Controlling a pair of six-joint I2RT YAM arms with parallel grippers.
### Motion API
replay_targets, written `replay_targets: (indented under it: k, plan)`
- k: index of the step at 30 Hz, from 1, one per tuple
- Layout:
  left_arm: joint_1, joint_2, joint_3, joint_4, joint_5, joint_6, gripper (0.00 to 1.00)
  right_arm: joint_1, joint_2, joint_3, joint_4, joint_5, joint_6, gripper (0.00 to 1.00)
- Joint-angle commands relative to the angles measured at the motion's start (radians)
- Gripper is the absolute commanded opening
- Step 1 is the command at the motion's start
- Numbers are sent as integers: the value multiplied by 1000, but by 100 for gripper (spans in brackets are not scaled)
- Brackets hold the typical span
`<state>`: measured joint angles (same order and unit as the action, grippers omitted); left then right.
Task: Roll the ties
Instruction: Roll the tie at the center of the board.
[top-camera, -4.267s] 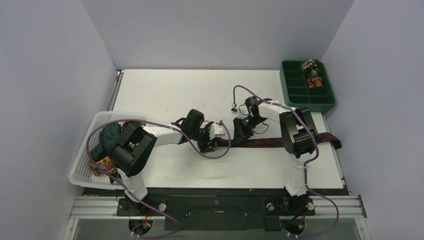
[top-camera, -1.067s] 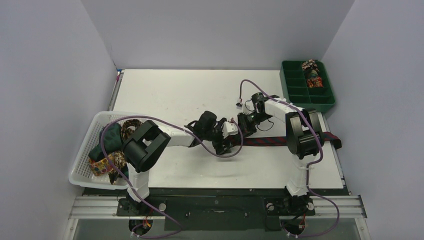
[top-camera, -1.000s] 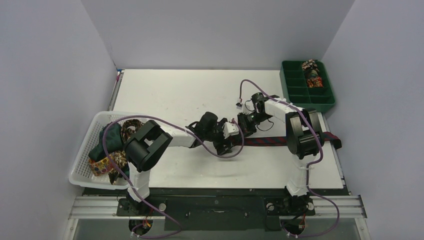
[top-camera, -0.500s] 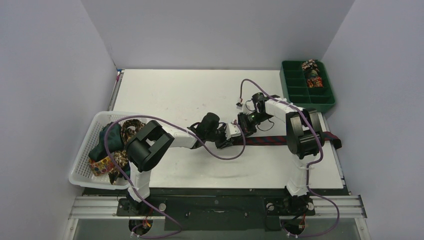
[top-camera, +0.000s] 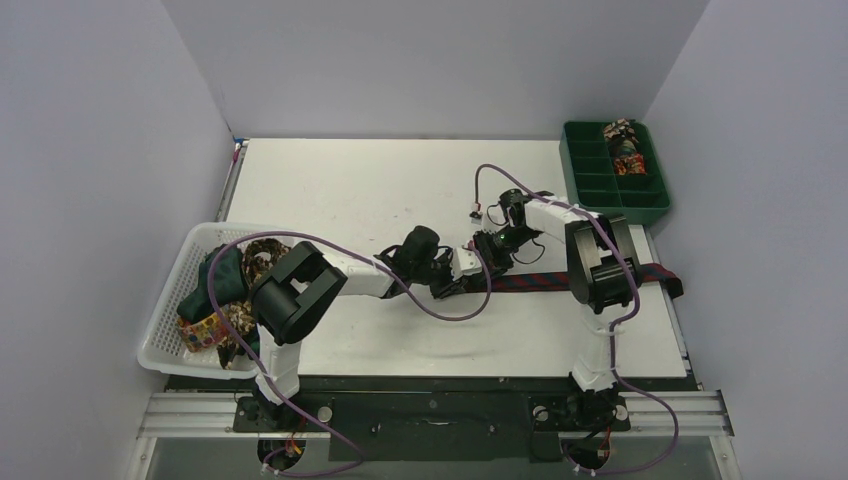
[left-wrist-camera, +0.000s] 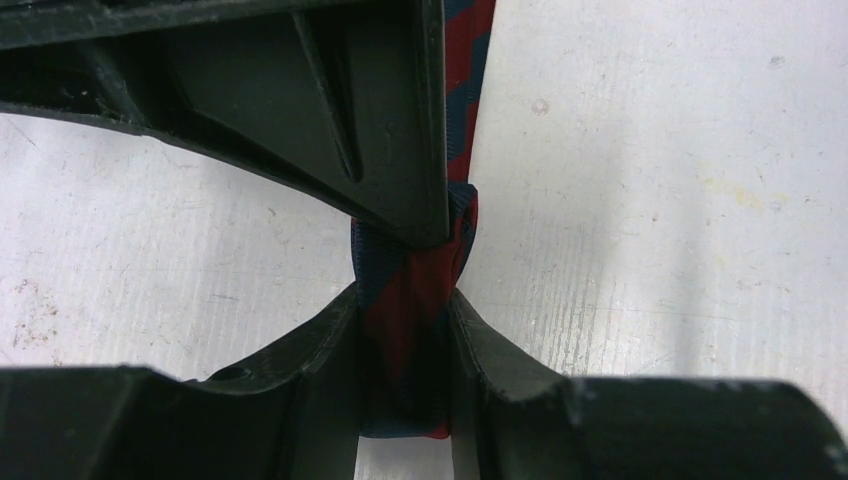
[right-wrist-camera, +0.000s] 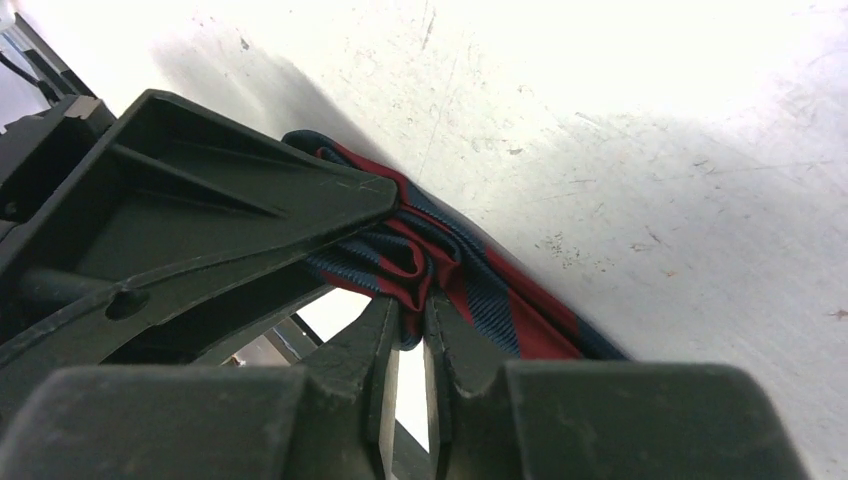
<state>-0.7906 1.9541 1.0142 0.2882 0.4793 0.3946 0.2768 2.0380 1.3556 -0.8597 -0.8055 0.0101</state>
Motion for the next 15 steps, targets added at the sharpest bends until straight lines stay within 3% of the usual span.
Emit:
replay_targets:
  k: [1,3,8,11,12,15]
  plan:
    - [4,-24,-15,-105,-11,-19,9,-4,29,22,-1,163,-48,4]
    - [5,-21,-10,-119,-8,-13,9,-5,27,20,0,158,-49,0]
    - [4,-21,-9,-145,5,2,7,-22,16,19,1,168,-47,0]
    - [5,-28,-19,-149,5,3,7,-33,13,22,-1,175,-57,14]
    - [5,-28,-20,-149,5,3,7,-34,17,22,-1,173,-57,13]
    - [4,-20,-5,-166,7,5,7,-31,27,32,-4,135,-52,1]
